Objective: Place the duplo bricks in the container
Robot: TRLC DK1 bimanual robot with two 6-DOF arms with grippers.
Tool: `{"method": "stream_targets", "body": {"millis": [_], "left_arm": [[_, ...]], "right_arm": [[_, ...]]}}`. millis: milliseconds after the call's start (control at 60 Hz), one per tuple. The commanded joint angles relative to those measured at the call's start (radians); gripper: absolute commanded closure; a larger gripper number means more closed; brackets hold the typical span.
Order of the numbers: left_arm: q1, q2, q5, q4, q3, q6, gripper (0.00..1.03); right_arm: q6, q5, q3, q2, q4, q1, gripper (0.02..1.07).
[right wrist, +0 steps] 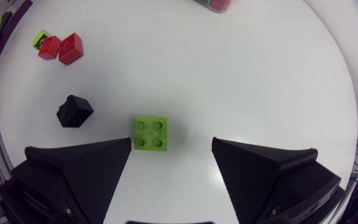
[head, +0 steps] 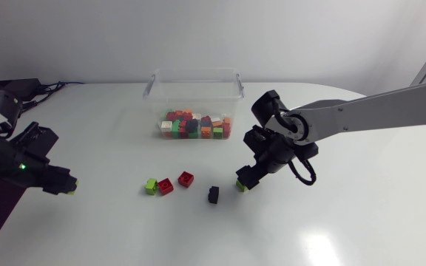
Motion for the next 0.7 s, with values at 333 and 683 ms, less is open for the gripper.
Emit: {"method": "stream_targets", "body": {"millis": [333,683], "left_arm": [[-0.171,-0.001,0.033,0.171,0.181,-0.105,0.78],[-0.266,0.164,0.043,0.273,0.315,-0.159,0.78]], "right_arm": [[0.006,0.006,0.092,0.136,-0.035,0.045,0.3],[0.021,0.016,0.112,0.17,-0.029,0.054,0.7]]}}
